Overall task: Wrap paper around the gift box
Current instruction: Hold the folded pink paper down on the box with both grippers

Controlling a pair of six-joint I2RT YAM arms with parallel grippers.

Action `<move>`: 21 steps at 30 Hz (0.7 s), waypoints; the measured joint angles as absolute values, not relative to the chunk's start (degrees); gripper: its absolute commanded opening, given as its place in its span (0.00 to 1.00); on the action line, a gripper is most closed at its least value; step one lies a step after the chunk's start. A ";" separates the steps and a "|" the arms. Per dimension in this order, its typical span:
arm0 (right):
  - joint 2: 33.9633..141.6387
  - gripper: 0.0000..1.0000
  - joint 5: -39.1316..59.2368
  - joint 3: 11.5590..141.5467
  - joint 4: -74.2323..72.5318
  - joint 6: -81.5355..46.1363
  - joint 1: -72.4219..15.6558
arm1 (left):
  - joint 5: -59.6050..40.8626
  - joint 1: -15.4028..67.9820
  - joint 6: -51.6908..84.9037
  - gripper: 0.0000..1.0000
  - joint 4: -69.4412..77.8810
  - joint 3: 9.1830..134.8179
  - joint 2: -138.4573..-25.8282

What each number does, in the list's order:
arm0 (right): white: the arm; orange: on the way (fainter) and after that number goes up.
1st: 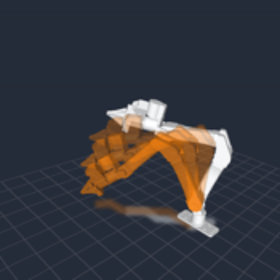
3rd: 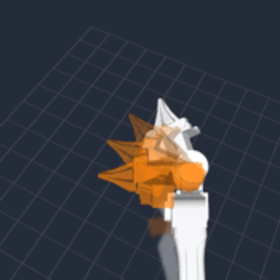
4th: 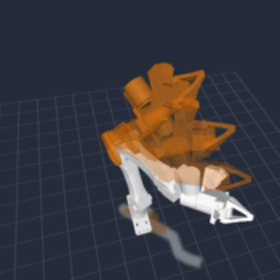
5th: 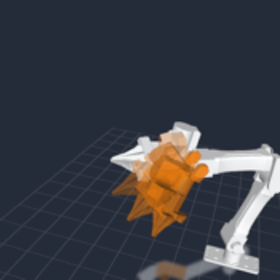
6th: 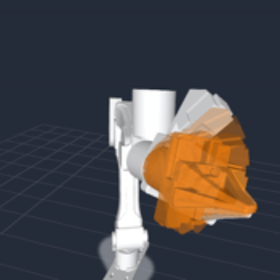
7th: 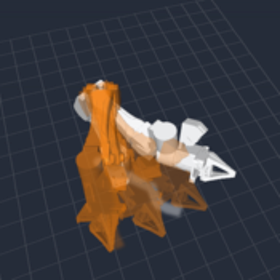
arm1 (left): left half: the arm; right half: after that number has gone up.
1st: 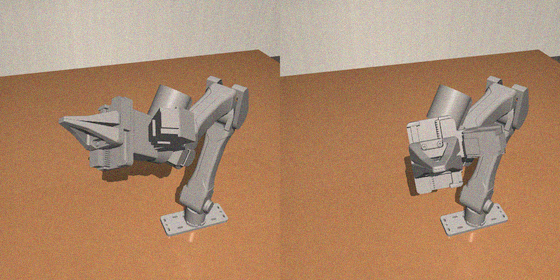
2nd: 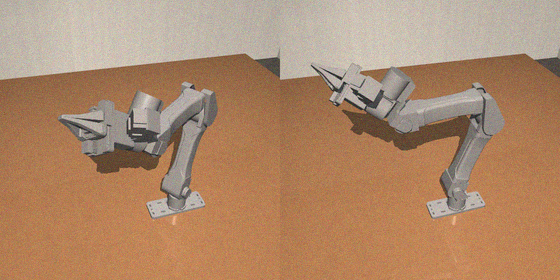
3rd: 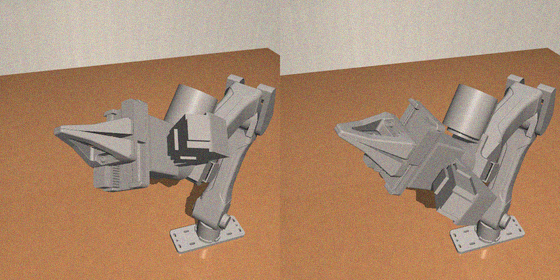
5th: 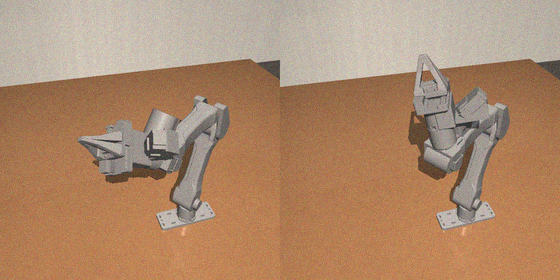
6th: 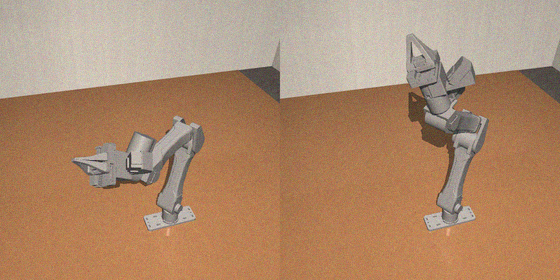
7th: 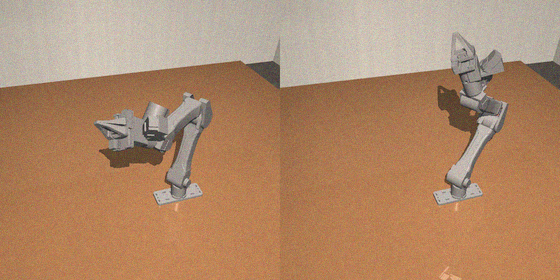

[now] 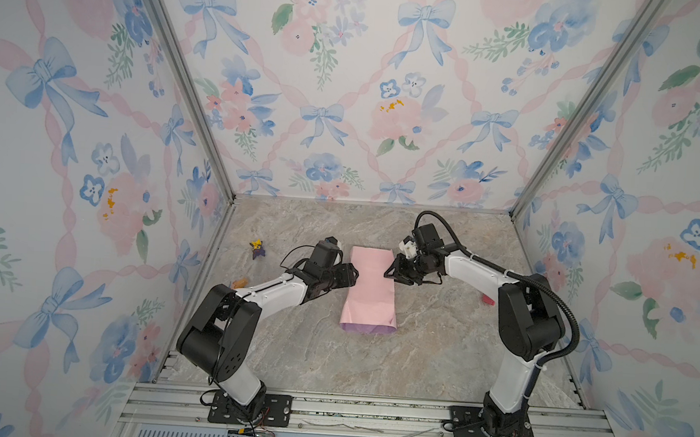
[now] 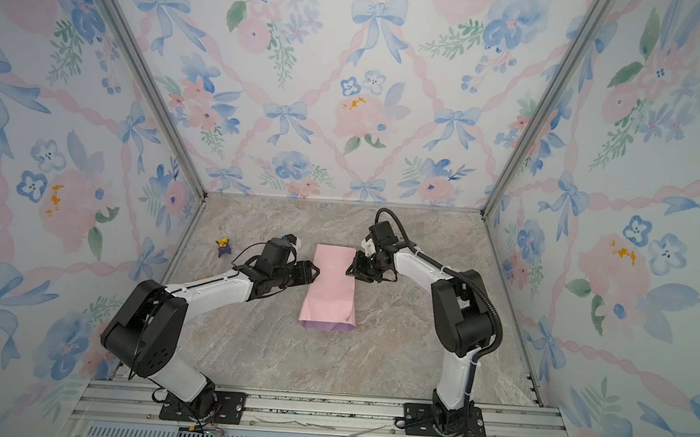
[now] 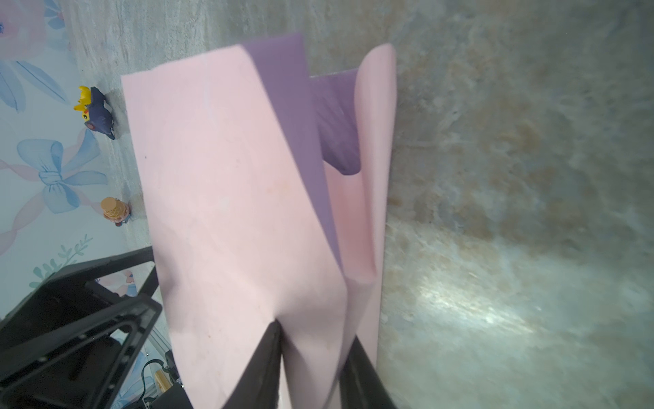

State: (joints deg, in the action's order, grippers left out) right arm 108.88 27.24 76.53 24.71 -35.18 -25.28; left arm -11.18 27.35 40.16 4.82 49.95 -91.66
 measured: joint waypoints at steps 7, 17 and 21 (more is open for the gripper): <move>108.77 0.27 27.33 76.25 23.05 -35.16 -25.34 | -14.37 28.01 42.26 0.52 8.19 48.29 -91.90; 108.75 0.56 26.30 76.38 23.00 -34.44 -25.21 | -11.51 29.10 42.06 0.45 7.90 47.16 -92.95; 107.61 0.58 26.13 75.48 23.97 -34.04 -25.23 | -10.92 29.34 42.09 0.45 7.90 47.16 -92.92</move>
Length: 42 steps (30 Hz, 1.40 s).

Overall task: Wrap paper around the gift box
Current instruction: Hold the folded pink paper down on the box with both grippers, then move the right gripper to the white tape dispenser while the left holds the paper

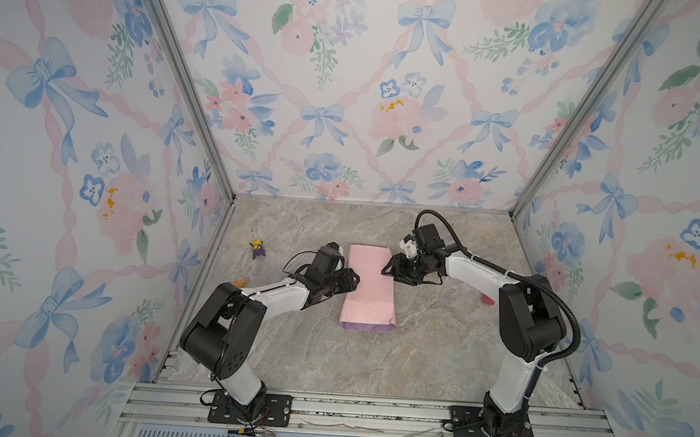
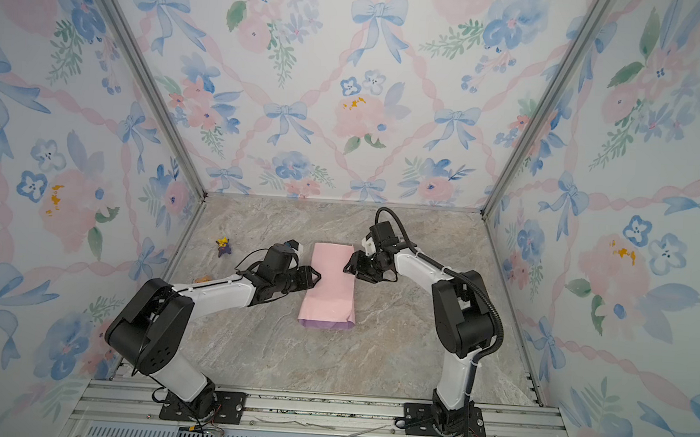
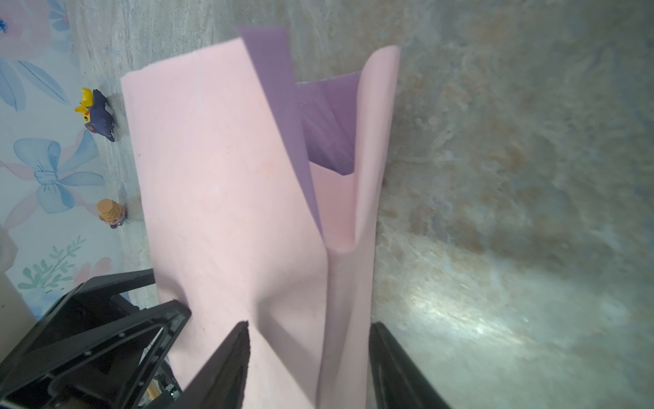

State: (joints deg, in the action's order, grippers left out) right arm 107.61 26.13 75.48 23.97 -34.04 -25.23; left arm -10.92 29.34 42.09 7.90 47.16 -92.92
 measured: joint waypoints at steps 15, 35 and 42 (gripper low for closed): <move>106.61 0.25 25.87 74.56 24.60 -32.95 -25.67 | -10.31 29.30 43.79 0.62 6.76 47.16 -92.18; 107.81 0.33 27.24 75.48 24.25 -30.63 -25.67 | -13.96 27.77 46.59 0.48 13.30 45.89 -94.72; 104.47 0.55 25.87 73.82 23.86 -28.10 -24.27 | -13.87 27.77 46.57 0.48 15.16 44.86 -94.72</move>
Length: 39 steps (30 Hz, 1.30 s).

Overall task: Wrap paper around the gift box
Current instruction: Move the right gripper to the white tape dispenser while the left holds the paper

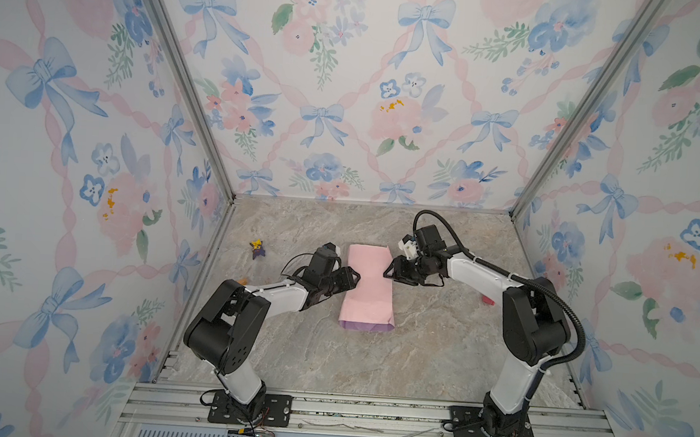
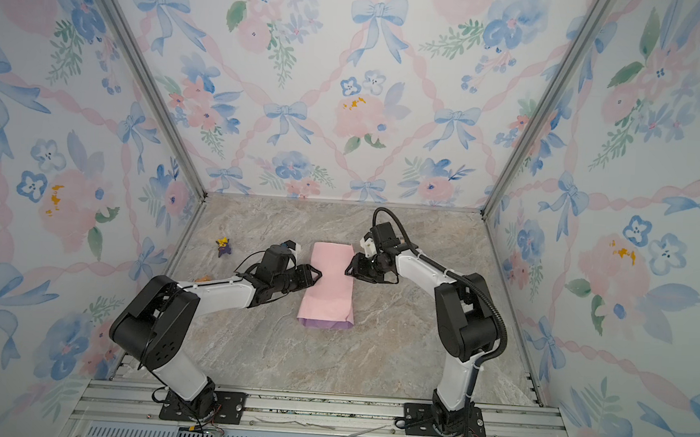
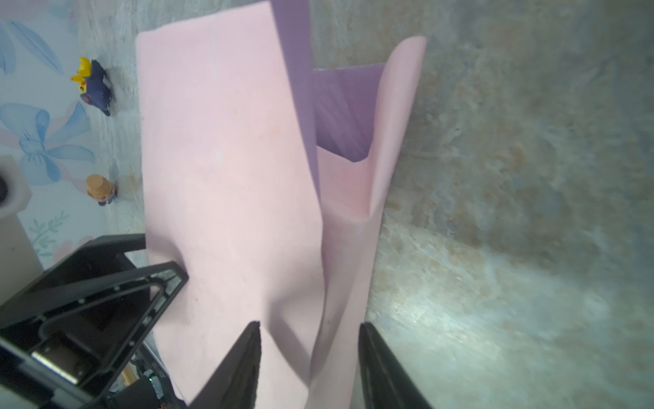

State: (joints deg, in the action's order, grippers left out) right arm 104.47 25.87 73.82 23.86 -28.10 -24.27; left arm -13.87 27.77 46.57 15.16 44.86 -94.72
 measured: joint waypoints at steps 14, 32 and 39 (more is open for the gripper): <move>103.28 0.52 31.70 80.42 24.29 -12.47 0.32 | -13.76 27.83 46.15 0.48 15.18 44.84 -94.72; 121.27 0.49 39.46 88.51 26.96 -2.92 2.96 | -13.17 28.32 46.11 0.47 15.16 45.71 -95.44; 123.61 0.46 42.87 90.39 27.11 -1.85 3.22 | -12.88 28.42 46.11 0.47 15.09 45.76 -95.44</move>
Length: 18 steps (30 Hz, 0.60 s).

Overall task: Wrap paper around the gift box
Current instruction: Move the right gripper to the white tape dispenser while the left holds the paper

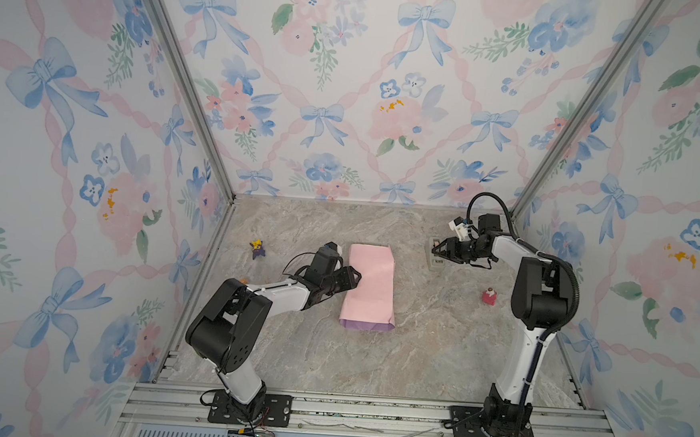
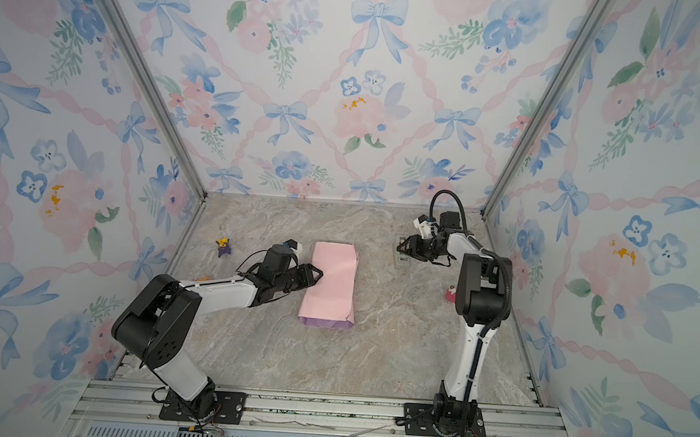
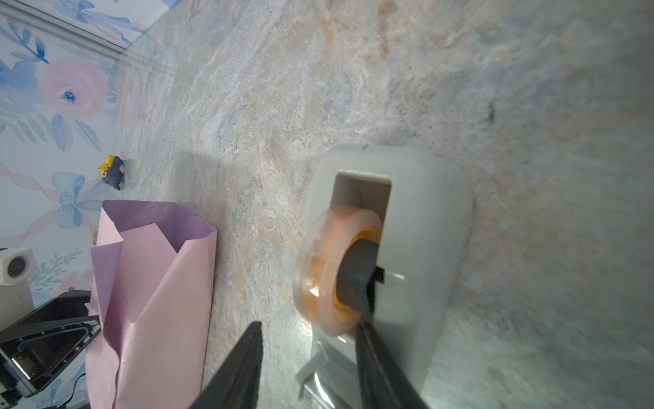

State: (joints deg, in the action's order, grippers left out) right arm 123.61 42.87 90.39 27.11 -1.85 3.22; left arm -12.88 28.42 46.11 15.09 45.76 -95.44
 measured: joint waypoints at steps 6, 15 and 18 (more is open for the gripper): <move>123.96 0.45 42.68 92.05 31.18 0.60 3.44 | -12.86 28.42 46.11 0.47 15.09 45.76 -95.42; 125.12 0.44 40.29 95.31 39.99 4.82 3.73 | -12.86 28.42 46.06 0.47 15.07 45.76 -95.42; 126.58 0.42 41.67 97.36 42.13 5.65 3.88 | -12.86 28.42 45.87 0.47 15.09 45.76 -95.42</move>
State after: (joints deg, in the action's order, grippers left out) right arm 126.58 41.67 97.36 42.13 5.65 3.88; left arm -12.86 28.42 45.87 15.09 45.76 -95.42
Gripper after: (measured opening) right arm 0.430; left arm 0.471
